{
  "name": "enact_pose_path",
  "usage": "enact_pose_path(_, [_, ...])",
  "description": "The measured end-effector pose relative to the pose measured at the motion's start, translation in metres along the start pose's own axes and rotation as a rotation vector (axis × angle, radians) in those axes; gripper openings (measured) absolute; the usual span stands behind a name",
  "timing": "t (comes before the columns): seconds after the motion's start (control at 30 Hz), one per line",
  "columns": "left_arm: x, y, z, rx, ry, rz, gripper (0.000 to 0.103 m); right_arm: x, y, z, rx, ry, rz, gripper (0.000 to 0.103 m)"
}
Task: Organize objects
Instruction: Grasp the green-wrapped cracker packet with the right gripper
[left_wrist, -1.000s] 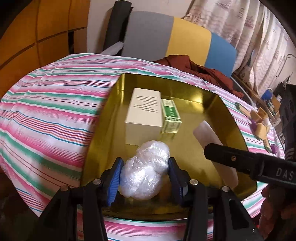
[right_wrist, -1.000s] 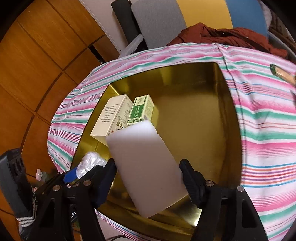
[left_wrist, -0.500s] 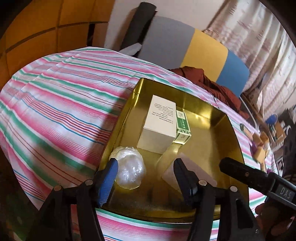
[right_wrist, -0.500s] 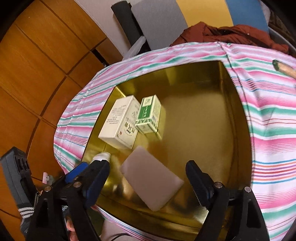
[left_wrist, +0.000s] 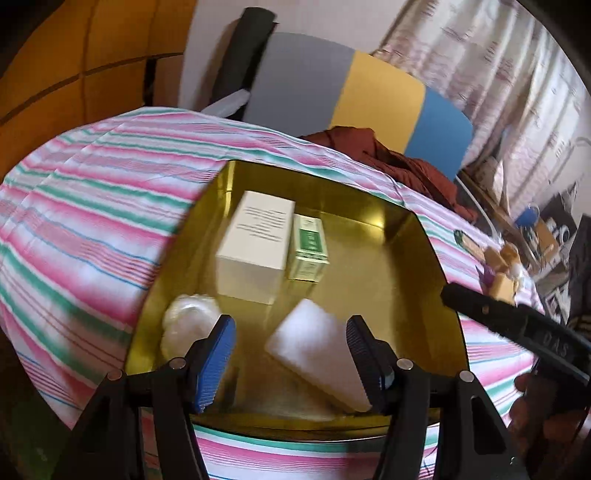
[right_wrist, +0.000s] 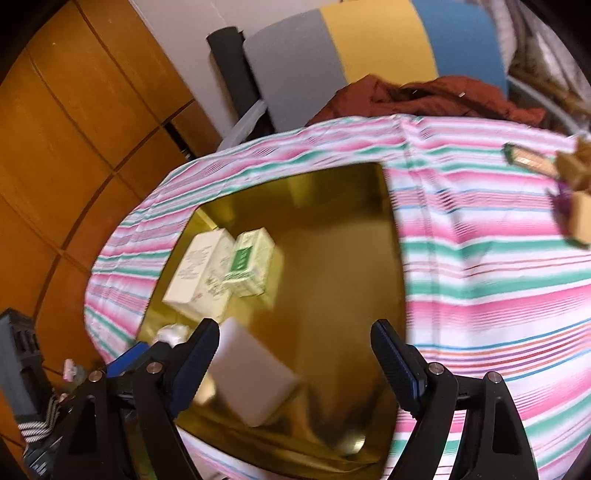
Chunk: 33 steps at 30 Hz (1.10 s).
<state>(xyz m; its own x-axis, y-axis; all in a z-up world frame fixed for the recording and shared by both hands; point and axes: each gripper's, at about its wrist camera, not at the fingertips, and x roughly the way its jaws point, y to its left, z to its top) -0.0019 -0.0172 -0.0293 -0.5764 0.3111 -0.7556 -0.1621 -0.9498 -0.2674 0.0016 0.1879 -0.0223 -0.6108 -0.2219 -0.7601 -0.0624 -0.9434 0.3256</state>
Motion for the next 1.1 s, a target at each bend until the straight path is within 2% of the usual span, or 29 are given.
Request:
enact_pose_path(0.13, [0.001,-0.022,0.0,0.046,0.009,-0.024,0.063,-0.014,-0.022,0.005,0.019,-0.041,-0.048,0.085])
enact_pose_path(0.43, [0.001,-0.069,-0.001,0.154,0.024,-0.069,0.063,-0.035,-0.092,0.007,0.116,-0.077,-0.147,0.085])
enact_pose_path(0.73, [0.018,-0.147,0.0,0.329,0.073,-0.165,0.063,-0.054,-0.165,-0.006,0.196,-0.077,-0.26,0.085])
enact_pose_path(0.93, [0.031,-0.192,-0.01,0.416,0.115,-0.217,0.063,-0.068,-0.231,-0.016,0.282,-0.096,-0.38,0.084])
enact_pose_path(1.1, [0.038,-0.218,-0.023,0.465,0.15,-0.234,0.063,-0.081,-0.297,-0.004,0.364,-0.134,-0.48,0.077])
